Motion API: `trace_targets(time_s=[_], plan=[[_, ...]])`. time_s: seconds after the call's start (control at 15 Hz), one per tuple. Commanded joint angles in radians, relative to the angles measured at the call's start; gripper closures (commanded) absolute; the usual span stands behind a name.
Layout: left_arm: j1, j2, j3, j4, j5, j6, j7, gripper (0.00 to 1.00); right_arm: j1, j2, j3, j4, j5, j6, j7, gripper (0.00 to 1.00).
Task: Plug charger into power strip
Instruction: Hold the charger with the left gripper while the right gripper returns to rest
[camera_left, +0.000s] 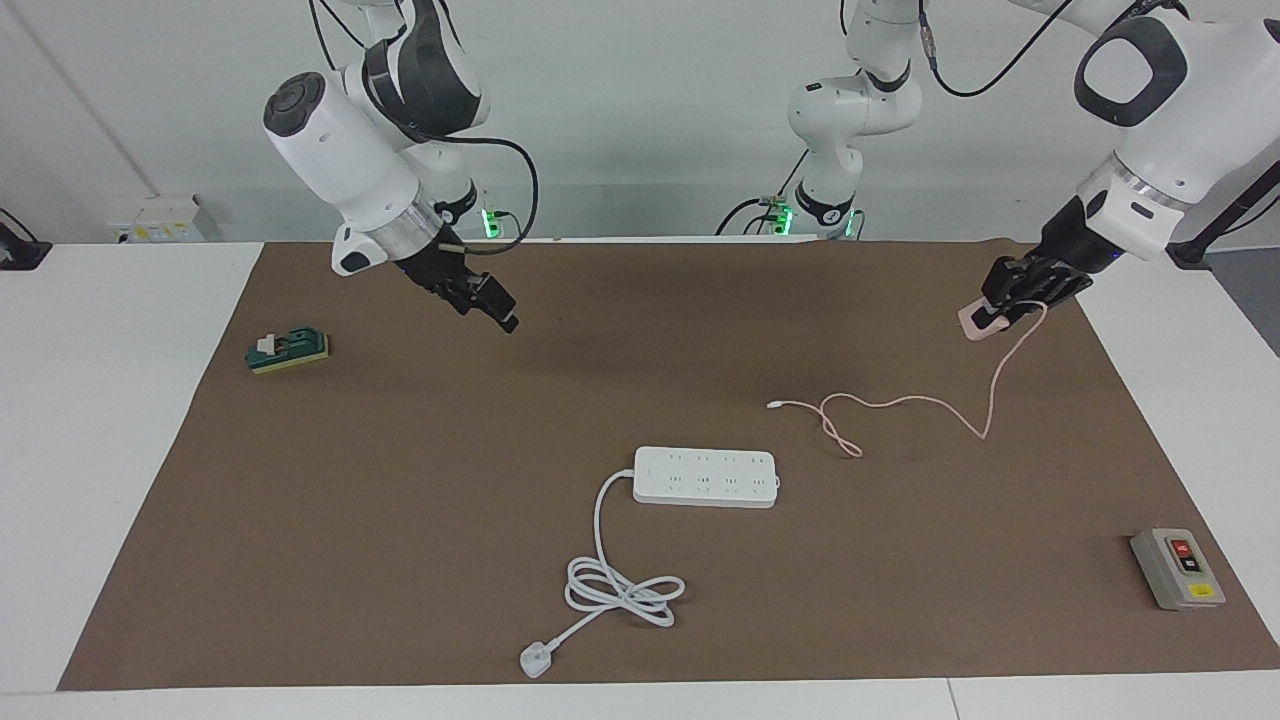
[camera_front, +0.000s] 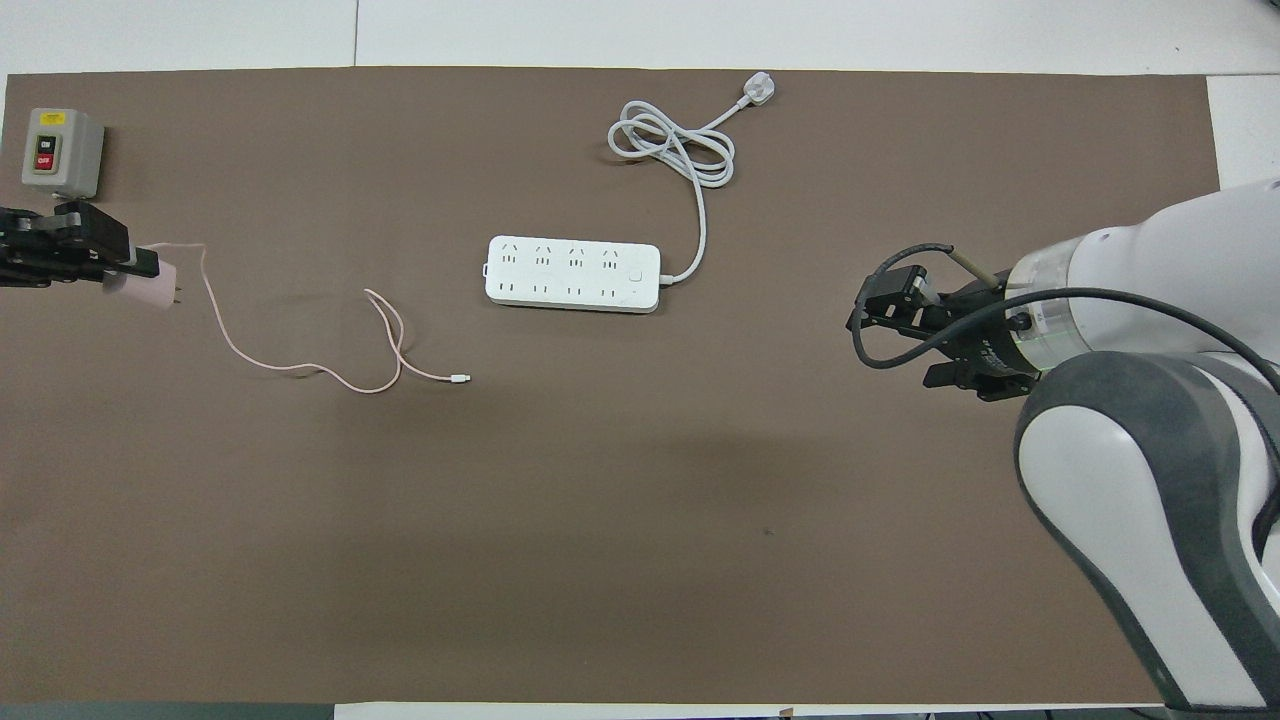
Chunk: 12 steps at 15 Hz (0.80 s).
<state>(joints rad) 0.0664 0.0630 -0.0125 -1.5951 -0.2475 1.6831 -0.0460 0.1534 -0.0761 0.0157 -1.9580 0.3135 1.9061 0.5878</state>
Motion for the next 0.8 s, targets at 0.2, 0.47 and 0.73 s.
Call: trace_targets(time_s=[0.2,0.47,0.73], plan=[[-0.004,0.054,0.002,0.047,0.077,-0.020,-0.101,1.00,-0.067,-0.008,-0.003,0.065,-0.171,-0.159,-0.304,0.00],[-0.025,0.067,-0.009,0.066,0.123,-0.017,-0.141,1.00,-0.138,0.076,0.003,0.241,-0.241,-0.295,-0.448,0.00],[-0.028,0.083,-0.010,0.070,0.123,-0.013,-0.138,1.00,-0.166,0.081,-0.048,0.255,-0.243,-0.314,-0.428,0.00]])
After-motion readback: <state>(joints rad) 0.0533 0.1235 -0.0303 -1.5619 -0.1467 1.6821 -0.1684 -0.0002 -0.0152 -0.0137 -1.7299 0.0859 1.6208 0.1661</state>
